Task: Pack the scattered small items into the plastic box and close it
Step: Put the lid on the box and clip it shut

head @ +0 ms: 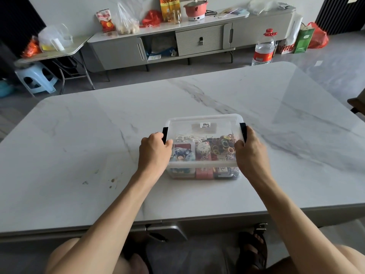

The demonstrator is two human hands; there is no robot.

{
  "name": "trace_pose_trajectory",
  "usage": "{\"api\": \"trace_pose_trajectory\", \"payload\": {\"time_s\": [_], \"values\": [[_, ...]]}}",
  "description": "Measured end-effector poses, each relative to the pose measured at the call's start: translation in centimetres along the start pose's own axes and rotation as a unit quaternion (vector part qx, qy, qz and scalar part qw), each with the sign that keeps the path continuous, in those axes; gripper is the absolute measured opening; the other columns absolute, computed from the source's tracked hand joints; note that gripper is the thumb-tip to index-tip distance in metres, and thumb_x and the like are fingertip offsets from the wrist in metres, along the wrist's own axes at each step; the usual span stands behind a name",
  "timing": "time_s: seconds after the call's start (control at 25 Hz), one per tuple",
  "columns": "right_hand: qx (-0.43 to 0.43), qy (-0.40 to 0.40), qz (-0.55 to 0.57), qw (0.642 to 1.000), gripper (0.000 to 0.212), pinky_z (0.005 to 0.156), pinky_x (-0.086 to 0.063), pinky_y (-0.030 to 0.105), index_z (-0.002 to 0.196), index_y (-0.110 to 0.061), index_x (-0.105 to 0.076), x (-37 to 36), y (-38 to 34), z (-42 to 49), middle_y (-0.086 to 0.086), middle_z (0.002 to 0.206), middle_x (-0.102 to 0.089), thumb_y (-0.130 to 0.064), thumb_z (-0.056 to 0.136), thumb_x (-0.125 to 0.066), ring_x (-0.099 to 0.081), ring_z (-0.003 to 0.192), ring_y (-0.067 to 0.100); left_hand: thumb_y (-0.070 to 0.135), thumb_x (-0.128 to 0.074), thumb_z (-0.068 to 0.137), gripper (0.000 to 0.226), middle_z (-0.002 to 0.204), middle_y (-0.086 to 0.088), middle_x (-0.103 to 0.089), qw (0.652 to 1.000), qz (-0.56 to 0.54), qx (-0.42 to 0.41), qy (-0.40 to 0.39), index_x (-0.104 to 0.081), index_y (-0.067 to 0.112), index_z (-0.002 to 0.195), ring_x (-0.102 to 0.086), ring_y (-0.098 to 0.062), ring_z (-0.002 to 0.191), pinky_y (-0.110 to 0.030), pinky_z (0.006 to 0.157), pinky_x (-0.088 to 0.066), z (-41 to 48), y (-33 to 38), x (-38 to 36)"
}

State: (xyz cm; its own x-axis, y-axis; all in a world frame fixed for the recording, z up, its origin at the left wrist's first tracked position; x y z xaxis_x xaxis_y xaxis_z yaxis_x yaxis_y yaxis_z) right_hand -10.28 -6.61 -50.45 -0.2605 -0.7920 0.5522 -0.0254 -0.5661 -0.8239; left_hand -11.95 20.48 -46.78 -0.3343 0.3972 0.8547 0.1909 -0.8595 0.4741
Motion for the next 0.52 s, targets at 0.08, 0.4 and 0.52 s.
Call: {"api": "trace_pose_trajectory", "payload": {"time_s": [0.08,0.4,0.52], "values": [[0.003,0.002,-0.007,1.000,0.044,0.066,-0.032,0.032,0.131,-0.013,-0.047,-0.1,0.0,0.0,0.020,0.106,-0.063,-0.004,0.089,-0.041,-0.055,0.090,0.037,0.009,-0.053,0.091,0.026,0.066,-0.016,-0.055,1.000,-0.001,0.006,-0.009,-0.048,0.005,0.066,-0.049,-0.039,0.080,-0.034,0.060,-0.031,0.4,-0.3,-0.3],[-0.007,-0.003,0.033,0.999,0.045,0.067,-0.031,0.028,0.137,-0.019,-0.044,-1.1,0.2,2.4,0.010,0.110,-0.064,-0.009,0.093,-0.042,-0.054,0.092,0.030,0.012,-0.073,0.079,0.015,0.088,-0.003,-0.069,0.966,-0.217,0.141,0.002,-0.072,0.014,0.095,-0.063,-0.021,0.078,-0.021,0.067,-0.043,3.0,-3.0,-1.5],[-0.024,0.024,0.045,0.998,0.046,0.068,-0.038,0.030,0.137,-0.025,-0.043,-2.1,0.9,4.8,0.002,0.094,-0.061,-0.014,0.093,-0.042,-0.054,0.079,0.024,0.014,-0.077,0.076,0.021,0.094,-0.003,-0.071,0.942,-0.287,0.168,-0.038,-0.070,0.019,0.095,-0.065,-0.017,0.075,-0.024,0.069,-0.047,6.3,-4.2,-3.5]]}}
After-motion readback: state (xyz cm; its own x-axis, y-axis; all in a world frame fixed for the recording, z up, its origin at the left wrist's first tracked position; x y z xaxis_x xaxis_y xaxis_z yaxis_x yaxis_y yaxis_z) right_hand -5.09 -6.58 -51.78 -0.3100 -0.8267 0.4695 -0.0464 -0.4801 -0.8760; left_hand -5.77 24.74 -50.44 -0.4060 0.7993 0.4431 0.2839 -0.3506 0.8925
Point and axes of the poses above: each hand's wrist, its own z-axis towards the middle knuckle, its own x-axis out of the back of the hand, y = z × x, the point moved 9 cm from there along z, towards the middle knuckle
